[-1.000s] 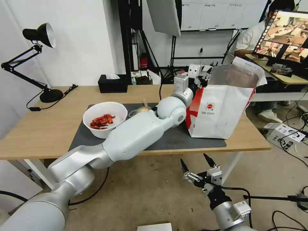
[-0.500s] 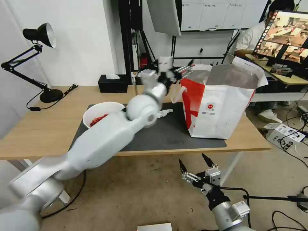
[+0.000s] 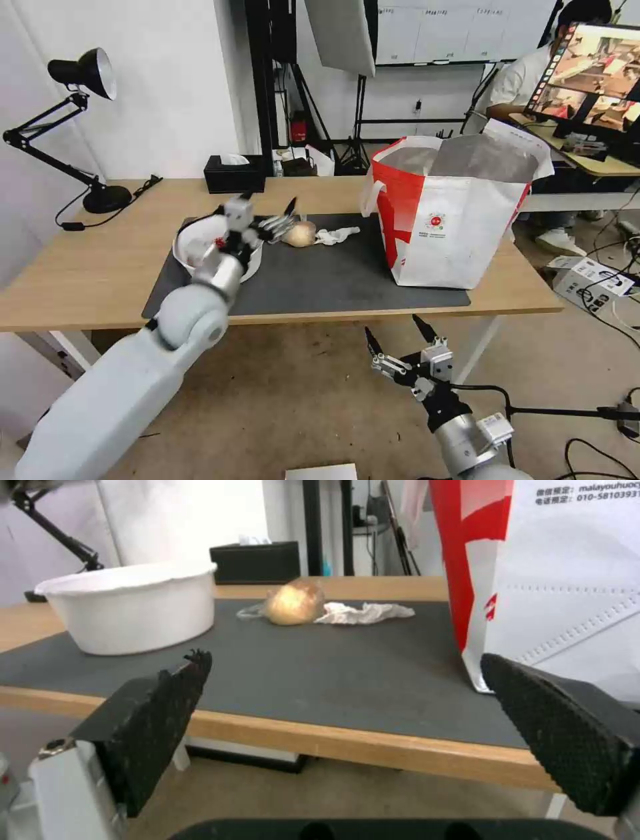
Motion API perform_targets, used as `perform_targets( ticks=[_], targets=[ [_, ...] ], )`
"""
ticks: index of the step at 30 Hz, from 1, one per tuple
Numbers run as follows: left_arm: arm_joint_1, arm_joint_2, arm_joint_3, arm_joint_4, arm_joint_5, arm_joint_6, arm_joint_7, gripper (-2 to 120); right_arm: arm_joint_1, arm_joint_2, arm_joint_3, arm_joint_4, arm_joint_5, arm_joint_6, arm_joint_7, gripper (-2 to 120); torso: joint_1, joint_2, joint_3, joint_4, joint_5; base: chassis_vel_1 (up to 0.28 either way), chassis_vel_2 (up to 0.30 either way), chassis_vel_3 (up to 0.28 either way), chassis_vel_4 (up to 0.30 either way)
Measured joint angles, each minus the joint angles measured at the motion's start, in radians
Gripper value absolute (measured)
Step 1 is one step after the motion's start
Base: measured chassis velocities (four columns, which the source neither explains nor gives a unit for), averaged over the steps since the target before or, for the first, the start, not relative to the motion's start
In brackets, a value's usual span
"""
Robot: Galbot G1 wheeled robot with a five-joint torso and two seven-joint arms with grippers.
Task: Pick up the trash from the table and place it into the takeout bag.
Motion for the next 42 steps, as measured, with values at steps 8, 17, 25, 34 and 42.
perform_targets(
  ticks=[8, 17, 25, 34, 42],
  targets=[
    [0.184, -0.021, -0.084, -0.045, 0.095, -0.025, -0.024, 100, -0.031, 0.044, 0.041, -0.001, -0.009, 0.060, -0.009, 100, 0.000, 0.000, 0.000, -0.0001, -0.0001, 0.000, 0.000, 0.000, 0.000],
    [0.477, -0.097, -0.321, -0.044, 0.175, -0.130, 0.075, 100, -0.044, 0.056, 0.092, 0.006, -0.019, 0.074, -0.012, 100, 0.000, 0.000, 0.000, 0.0002, 0.0000, 0.000, 0.000, 0.000, 0.000],
    [0.637, -0.168, -0.438, -0.060, 0.233, -0.170, 0.114, 100, -0.044, 0.054, 0.104, -0.023, -0.012, 0.079, -0.014, 100, 0.000, 0.000, 0.000, 0.0000, 0.0001, 0.000, 0.000, 0.000, 0.000],
    [0.748, -0.235, -0.466, -0.052, 0.259, -0.213, 0.137, 100, -0.045, 0.063, 0.099, -0.069, -0.012, 0.095, -0.017, 100, 0.000, 0.000, 0.000, 0.0000, 0.0002, 0.000, 0.000, 0.000, 0.000],
    [0.770, -0.249, -0.473, -0.043, 0.263, -0.231, 0.146, 100, -0.044, 0.063, 0.093, -0.079, -0.012, 0.095, -0.018, 100, 0.000, 0.000, 0.000, -0.0001, 0.0002, 0.000, 0.000, 0.000, 0.000]
  ],
)
